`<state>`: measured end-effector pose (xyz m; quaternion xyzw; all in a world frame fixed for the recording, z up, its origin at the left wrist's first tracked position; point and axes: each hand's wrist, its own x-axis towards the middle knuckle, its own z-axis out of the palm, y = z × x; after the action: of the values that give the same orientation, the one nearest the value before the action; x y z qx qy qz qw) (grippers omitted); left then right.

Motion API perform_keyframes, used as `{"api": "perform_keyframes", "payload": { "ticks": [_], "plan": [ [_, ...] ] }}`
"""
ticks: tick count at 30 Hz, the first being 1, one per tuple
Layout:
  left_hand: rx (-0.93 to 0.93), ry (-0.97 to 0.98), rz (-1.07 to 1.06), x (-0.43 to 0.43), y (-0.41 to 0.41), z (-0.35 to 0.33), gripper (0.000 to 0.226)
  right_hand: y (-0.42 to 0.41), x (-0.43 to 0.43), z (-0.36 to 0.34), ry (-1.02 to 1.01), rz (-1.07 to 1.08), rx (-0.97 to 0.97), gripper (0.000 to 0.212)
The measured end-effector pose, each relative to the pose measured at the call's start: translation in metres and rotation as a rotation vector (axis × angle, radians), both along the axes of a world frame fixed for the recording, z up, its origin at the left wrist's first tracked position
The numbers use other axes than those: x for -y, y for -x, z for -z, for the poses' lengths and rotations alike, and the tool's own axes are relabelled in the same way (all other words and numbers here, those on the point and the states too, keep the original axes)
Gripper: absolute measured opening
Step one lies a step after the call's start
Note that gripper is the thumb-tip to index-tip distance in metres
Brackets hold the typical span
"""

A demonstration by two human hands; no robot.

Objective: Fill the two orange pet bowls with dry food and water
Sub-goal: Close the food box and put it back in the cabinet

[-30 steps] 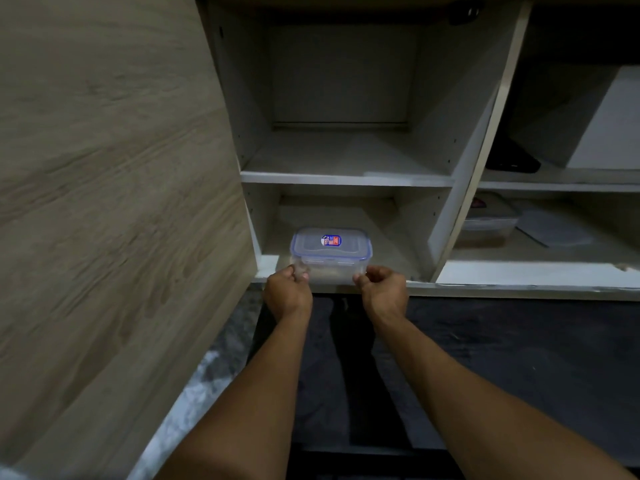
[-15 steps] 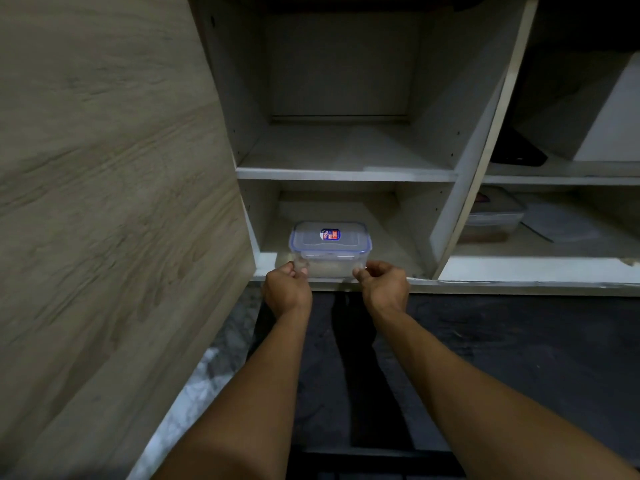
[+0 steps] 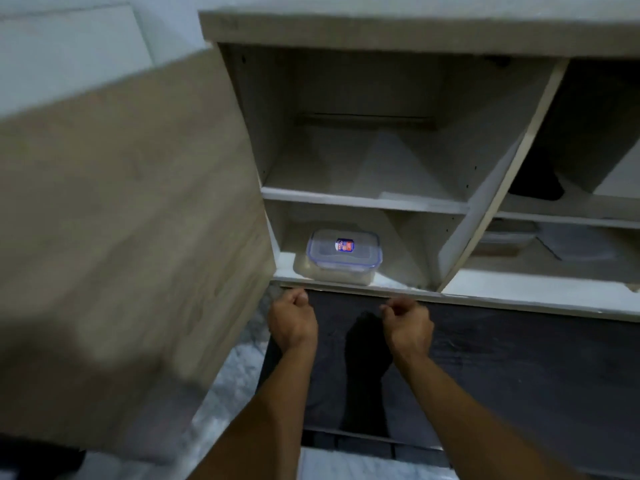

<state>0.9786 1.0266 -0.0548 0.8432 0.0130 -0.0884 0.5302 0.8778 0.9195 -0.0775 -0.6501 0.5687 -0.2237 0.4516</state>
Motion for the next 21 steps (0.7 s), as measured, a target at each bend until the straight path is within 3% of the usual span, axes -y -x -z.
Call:
{"api": "perform_keyframes", "payload": {
  "ticks": [4,13,17,21],
  "plan": [
    [-0.038,-0.076,0.016,-0.019,0.018,-0.081,0.015,0.009,-0.02,-0.08,0.014,-0.114,-0.121,0.008],
    [0.021,-0.235,0.03,-0.074,0.038,-0.325,0.021,-0.056,-0.079,-0.34,0.261,-0.63,-0.125,0.017],
    [0.103,-0.224,0.009,-0.105,0.027,-0.385,0.023,-0.084,-0.107,-0.413,0.374,-0.871,-0.144,0.023],
    [0.189,-0.333,-0.003,-0.153,0.023,-0.403,0.019,-0.091,-0.132,-0.437,0.43,-1.097,-0.299,0.038]
  ]
}}
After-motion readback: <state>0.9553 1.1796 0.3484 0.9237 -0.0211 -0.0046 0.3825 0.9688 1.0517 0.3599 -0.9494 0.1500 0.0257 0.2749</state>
